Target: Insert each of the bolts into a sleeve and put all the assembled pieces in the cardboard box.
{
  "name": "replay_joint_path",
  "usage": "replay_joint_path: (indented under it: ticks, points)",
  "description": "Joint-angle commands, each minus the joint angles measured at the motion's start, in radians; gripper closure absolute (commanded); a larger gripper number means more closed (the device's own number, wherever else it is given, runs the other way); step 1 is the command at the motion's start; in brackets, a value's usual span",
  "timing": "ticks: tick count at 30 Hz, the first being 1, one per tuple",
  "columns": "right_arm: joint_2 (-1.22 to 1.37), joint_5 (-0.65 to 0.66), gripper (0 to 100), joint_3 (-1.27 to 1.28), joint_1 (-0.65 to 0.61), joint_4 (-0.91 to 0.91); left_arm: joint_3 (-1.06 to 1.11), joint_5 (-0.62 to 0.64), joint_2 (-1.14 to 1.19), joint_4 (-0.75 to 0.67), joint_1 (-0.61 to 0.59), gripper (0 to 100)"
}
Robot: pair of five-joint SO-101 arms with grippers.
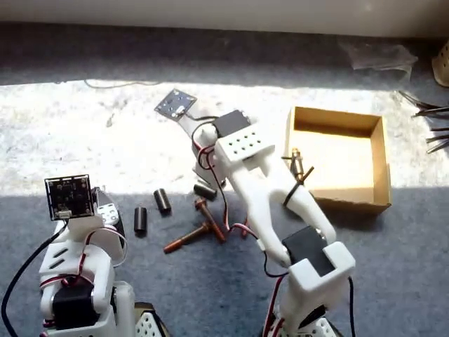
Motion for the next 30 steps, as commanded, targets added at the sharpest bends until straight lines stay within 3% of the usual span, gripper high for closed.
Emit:
replay_joint_path:
  ticks: [1, 30]
  points:
    - [0.033, 0.012, 89.6, -0.042, -0.012, -0.028, -0.039, -0.005, -0.008, 0.006, -0.01, 99]
    - [0.148, 0.077, 85.2, -0.041, -0.012, -0.148, -0.039, -0.006, -0.008, 0.002, -0.015, 99]
